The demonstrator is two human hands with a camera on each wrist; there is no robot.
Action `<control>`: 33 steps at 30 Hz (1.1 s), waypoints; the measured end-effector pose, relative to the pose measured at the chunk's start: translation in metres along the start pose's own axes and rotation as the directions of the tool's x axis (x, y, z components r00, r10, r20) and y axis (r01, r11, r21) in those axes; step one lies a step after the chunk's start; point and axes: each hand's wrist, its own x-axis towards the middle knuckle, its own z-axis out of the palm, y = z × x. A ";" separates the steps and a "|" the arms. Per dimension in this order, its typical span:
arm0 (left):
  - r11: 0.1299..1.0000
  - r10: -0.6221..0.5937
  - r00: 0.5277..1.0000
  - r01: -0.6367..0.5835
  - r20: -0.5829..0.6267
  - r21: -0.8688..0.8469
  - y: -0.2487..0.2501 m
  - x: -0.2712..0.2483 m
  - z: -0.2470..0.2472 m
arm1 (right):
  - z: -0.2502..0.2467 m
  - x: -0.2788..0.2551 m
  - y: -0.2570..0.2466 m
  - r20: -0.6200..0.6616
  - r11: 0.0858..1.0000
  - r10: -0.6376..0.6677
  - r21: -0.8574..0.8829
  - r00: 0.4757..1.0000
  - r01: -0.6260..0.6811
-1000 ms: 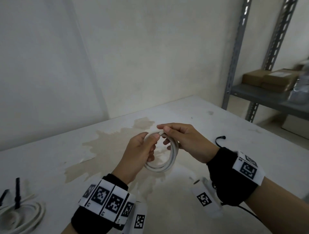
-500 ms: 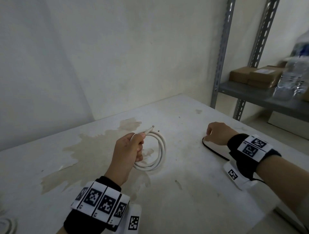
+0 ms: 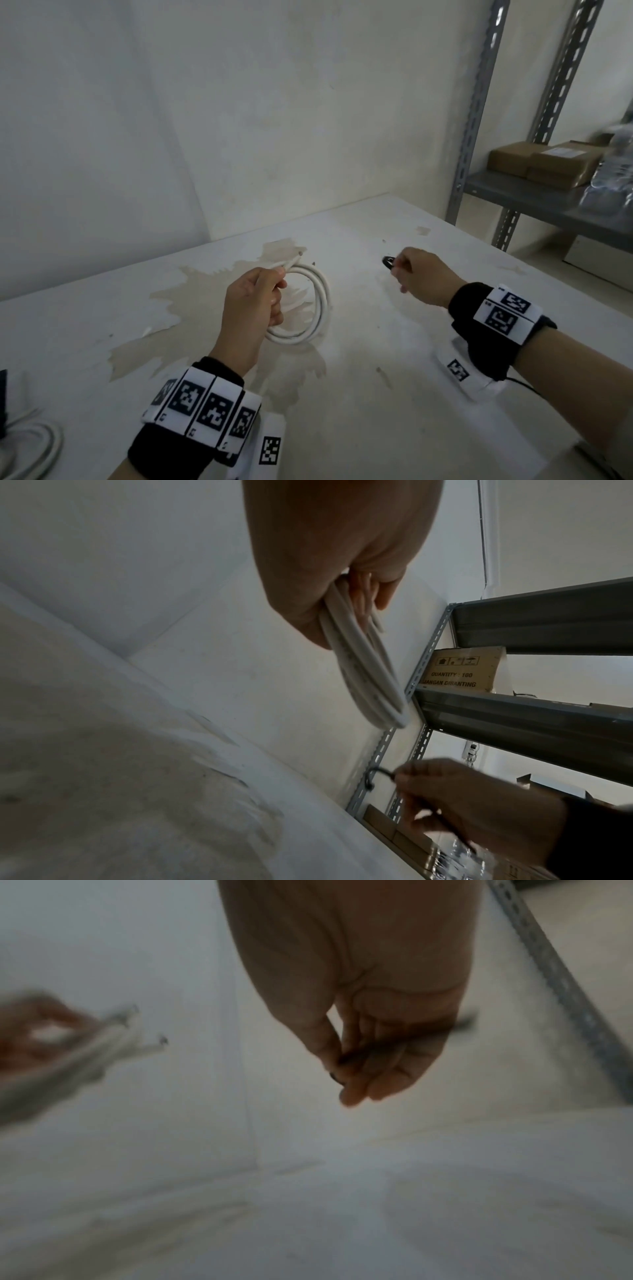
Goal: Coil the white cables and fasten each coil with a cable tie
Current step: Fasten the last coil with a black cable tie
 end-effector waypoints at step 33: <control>0.984 0.178 0.961 -0.166 -0.214 0.073 0.011 -0.022 -0.076 | 0.082 -0.078 -0.184 0.080 0.708 -0.235 0.697 0.969 0.114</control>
